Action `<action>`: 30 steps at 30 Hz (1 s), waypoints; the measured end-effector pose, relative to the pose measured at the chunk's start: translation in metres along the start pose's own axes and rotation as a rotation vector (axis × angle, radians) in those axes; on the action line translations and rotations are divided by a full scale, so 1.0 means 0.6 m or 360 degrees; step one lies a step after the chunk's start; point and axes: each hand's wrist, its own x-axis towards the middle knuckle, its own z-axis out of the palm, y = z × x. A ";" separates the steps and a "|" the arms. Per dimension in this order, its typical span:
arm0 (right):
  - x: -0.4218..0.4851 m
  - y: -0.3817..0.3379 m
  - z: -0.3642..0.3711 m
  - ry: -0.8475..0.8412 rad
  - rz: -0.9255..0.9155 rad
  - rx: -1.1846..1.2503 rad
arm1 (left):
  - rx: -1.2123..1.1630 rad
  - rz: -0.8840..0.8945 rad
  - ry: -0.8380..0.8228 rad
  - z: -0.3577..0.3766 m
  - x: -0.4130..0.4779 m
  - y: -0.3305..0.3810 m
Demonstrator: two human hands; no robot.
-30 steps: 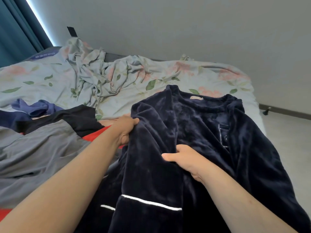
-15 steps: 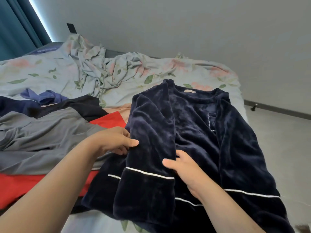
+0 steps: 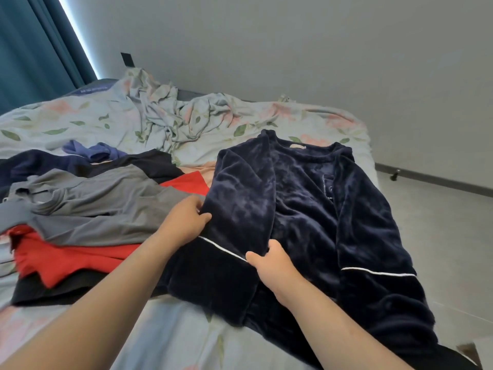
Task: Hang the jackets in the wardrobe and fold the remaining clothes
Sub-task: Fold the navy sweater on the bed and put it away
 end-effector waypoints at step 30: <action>-0.113 -0.007 0.024 0.0071 -0.0368 -0.0292 | -0.1033 -0.0536 -0.0573 0.005 -0.025 0.044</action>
